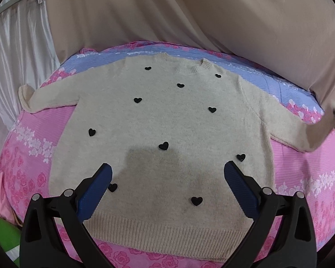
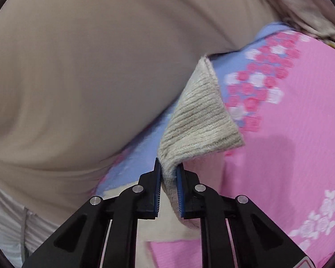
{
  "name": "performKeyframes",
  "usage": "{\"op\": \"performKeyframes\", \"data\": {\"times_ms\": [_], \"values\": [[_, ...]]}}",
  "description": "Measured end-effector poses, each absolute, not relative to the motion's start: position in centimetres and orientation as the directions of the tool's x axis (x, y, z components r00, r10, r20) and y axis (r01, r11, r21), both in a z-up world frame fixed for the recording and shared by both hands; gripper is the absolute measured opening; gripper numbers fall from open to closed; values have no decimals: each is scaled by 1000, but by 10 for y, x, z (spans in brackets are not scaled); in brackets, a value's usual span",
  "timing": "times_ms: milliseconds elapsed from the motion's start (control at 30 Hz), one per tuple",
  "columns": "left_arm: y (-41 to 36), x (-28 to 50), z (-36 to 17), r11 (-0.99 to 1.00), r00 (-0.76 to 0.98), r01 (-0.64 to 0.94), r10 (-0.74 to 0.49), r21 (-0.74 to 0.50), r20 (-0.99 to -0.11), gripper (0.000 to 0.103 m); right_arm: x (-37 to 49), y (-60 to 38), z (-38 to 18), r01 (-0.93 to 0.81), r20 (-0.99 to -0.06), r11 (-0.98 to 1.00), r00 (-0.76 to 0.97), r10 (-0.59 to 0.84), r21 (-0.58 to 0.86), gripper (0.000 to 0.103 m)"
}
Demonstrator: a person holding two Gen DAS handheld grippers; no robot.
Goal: Fold small clothes
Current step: 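Grasp a sleeve cuff with the right tool and fold it across the chest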
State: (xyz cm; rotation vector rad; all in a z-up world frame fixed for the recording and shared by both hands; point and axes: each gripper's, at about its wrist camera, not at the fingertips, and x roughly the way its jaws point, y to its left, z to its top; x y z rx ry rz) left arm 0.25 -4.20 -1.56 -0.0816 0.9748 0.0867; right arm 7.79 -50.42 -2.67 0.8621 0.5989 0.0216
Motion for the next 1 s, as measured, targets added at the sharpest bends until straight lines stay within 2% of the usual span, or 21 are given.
{"op": "performKeyframes", "data": {"times_ms": [133, 233, 333, 467, 600, 667, 733, 767, 800, 833, 1000], "values": [[-30, -1, -17, 992, 568, -107, 2, -71, -823, 98, 124, -393, 27, -16, -433, 714, 786, 442, 700, 12], [-13, -5, -21, 987, 568, -123, -17, -105, -823, 98, 155, -307, 40, -128, -446, 729, 715, 538, 673, 12], [14, -11, -27, 978, 568, -155, -29, -141, -823, 98, 180, -222, 31, -188, -513, 762, 637, 574, 619, 12], [51, -20, -34, 971, 571, -190, -10, -144, -821, 98, 202, -119, -16, -235, -634, 804, 510, 581, 546, 16], [91, -19, -45, 968, 554, -204, -7, -144, -832, 98, 215, -37, -74, -277, -779, 869, 389, 492, 410, 24], [110, -11, -52, 965, 535, -208, -24, -159, -844, 98, 196, -21, -80, -275, -791, 891, 417, 448, 360, 24], [130, 1, -57, 958, 520, -211, -58, -194, -852, 98, 168, -33, -72, -235, -769, 904, 476, 428, 358, 25], [137, 9, -59, 953, 515, -212, -77, -214, -854, 98, 155, -39, -70, -199, -767, 918, 505, 396, 343, 29], [142, 22, -61, 947, 507, -206, -110, -245, -855, 98, 140, -52, -71, -156, -769, 931, 528, 361, 330, 42], [146, 31, -64, 944, 502, -202, -129, -261, -855, 98, 127, -69, -74, -110, -775, 943, 544, 321, 314, 49], [134, 95, -79, 935, 494, -180, -183, -305, -850, 98, 79, -151, -89, 56, -845, 981, 518, 130, 185, 49]]}}
